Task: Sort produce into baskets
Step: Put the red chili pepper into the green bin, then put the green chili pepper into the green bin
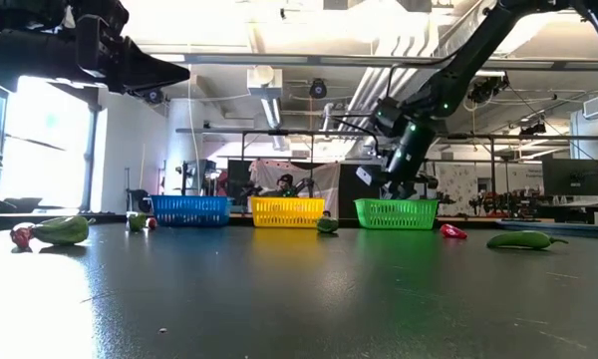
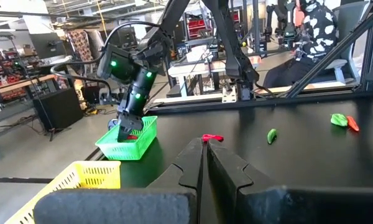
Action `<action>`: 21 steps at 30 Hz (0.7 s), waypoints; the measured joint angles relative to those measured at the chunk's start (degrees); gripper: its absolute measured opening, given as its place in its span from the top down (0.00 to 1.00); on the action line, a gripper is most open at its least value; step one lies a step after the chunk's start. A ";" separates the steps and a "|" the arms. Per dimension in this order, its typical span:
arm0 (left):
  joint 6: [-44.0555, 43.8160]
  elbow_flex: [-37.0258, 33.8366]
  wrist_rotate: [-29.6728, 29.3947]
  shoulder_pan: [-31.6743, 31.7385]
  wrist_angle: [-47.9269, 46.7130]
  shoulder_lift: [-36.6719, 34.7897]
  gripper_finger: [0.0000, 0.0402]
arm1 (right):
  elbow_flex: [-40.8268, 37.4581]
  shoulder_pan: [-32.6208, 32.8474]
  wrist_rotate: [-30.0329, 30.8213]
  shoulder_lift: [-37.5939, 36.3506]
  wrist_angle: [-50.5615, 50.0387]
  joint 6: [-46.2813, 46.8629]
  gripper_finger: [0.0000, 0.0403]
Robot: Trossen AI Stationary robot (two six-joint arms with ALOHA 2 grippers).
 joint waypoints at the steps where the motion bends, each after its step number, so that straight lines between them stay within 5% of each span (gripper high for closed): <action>1: 0.00 0.00 0.00 0.00 0.00 0.00 0.98 | 0.00 0.16 0.02 0.00 0.06 0.52 0.94; 13: -0.04 0.00 2.31 0.00 -0.34 0.02 0.98 | -0.13 1.03 1.98 -3.92 -1.97 -0.04 0.64; 17: -0.04 0.00 2.31 0.00 -0.49 0.02 0.98 | -1.41 5.04 7.23 -8.93 -2.32 -1.72 0.73; 21: -0.01 0.00 2.31 -0.01 -0.49 0.02 0.98 | -4.95 11.14 13.62 -14.95 -2.22 -1.41 0.94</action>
